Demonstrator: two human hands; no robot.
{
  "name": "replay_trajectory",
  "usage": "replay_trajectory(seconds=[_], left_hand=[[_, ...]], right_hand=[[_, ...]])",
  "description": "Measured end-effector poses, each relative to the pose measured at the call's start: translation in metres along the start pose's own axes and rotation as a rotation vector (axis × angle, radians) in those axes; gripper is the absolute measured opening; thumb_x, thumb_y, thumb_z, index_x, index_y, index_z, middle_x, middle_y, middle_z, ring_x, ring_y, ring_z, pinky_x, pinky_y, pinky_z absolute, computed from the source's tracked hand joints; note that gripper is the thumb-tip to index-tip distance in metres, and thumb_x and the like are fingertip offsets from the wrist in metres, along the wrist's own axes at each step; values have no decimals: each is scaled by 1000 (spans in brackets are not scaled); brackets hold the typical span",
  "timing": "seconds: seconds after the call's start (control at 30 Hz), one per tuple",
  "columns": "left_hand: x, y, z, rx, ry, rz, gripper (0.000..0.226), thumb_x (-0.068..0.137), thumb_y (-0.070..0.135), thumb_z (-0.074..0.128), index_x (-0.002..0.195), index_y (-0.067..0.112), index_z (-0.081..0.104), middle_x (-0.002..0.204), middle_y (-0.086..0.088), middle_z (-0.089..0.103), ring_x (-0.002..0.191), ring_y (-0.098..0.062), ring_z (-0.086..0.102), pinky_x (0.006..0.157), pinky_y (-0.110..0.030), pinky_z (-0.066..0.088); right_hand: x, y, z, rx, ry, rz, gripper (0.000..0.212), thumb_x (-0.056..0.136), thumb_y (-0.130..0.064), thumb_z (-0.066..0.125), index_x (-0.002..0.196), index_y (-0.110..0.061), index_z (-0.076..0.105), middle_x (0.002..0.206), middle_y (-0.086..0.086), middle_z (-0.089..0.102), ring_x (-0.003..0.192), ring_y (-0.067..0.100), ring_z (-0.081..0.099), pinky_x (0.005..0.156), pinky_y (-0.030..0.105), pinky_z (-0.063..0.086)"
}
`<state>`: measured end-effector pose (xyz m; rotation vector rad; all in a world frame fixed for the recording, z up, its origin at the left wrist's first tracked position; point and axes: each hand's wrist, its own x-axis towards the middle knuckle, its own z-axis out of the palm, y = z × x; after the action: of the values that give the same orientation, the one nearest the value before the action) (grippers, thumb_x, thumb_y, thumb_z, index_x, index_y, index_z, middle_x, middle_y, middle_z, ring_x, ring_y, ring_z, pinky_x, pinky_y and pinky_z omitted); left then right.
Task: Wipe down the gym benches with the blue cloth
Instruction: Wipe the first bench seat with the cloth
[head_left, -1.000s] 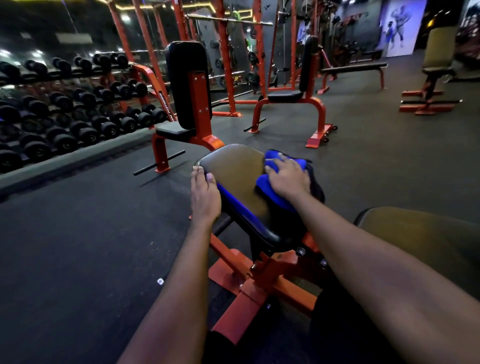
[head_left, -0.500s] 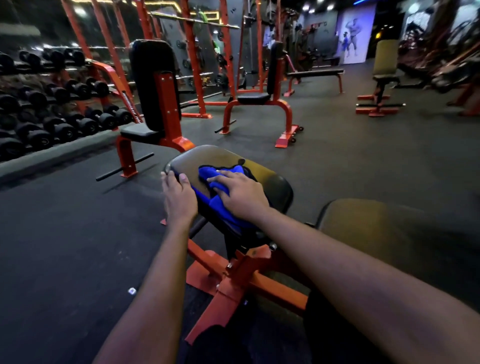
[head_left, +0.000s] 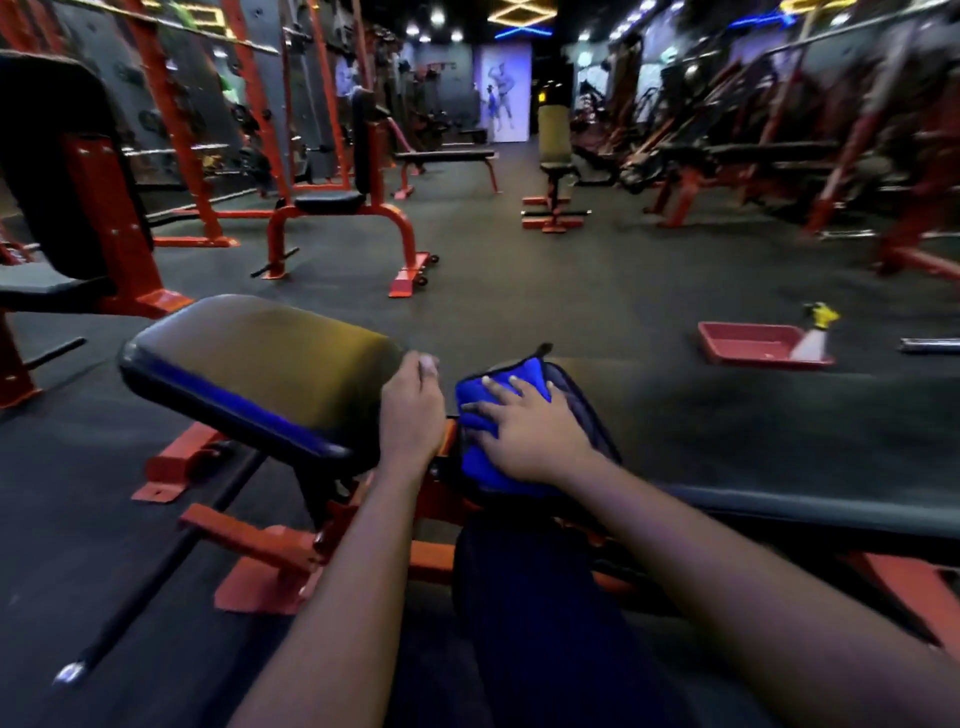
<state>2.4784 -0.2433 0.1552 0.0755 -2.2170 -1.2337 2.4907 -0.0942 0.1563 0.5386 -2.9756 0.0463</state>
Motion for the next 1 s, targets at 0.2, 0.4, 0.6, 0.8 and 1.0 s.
replay_trajectory(seconds=[0.2,0.4,0.6,0.8,1.0], left_hand=[[-14,7,46,134,-311,-116,36,105,27,32,107,1,57,119,-25,59,114,-40,52,91,-41,38],[-7,-5,33,70,-366,-369,58,107,37,19,136,-3,48,143,-28,44,135,-40,39,108,-41,29],[-9,-17,27,-112,-305,-460,84,97,66,14,136,3,53,140,-22,52,132,-36,46,112,-43,33],[-9,-40,14,-381,-241,-582,87,82,86,11,127,23,50,112,-21,64,96,-33,63,83,-40,52],[-13,-34,16,-313,-273,-531,92,76,87,11,113,20,62,92,-15,64,79,-27,58,66,-32,42]], right_hand=[[-32,122,-14,157,-59,419,46,101,-57,32,146,-52,36,165,-12,14,152,18,12,117,63,11],[-24,160,-22,198,15,635,38,102,-49,35,129,-34,55,152,-3,43,139,29,38,111,62,23],[59,63,-23,112,-139,181,45,102,-50,37,142,-34,50,157,-7,38,143,24,36,112,56,29],[13,7,-4,6,-50,-192,40,101,-46,36,138,-45,51,160,-11,29,144,21,31,112,55,22],[30,81,-15,213,-87,11,38,99,-45,39,135,-49,51,157,-14,34,146,14,26,113,56,26]])
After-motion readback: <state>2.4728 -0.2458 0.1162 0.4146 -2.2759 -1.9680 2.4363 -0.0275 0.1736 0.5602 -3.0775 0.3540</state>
